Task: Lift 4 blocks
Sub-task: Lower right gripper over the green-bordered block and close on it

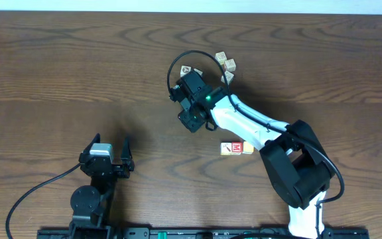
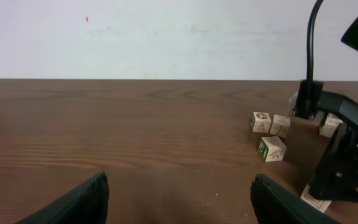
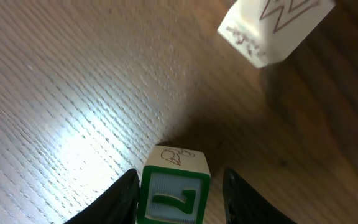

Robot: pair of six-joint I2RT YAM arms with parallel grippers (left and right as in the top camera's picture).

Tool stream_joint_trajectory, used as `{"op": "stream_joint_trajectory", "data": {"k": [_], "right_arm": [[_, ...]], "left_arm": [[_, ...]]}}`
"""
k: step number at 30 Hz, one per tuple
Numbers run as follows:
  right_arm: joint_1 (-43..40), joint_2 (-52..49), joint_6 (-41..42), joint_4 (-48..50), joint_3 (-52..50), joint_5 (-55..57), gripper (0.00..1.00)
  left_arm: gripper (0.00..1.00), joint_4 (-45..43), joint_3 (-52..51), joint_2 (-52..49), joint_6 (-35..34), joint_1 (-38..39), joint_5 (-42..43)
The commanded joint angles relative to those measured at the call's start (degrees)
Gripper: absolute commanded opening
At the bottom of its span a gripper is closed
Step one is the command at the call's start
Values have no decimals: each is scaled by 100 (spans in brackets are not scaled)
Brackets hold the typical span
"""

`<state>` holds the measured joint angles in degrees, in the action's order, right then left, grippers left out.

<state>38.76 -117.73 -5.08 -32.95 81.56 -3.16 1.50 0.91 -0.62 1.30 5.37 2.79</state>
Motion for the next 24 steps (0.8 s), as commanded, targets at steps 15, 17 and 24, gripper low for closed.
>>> {"op": "stream_joint_trajectory", "data": {"k": [15, 17, 24], "right_arm": [[35, -24, -13, -304, 181, 11, 36], [35, -24, -13, -328, 181, 2, 35], [35, -24, -13, -358, 181, -15, 36]], "left_arm": [[73, 254, -68, 24, -31, 11, -90], [73, 254, -68, 24, -31, 11, -90], [73, 254, -68, 24, -28, 11, -90]]}}
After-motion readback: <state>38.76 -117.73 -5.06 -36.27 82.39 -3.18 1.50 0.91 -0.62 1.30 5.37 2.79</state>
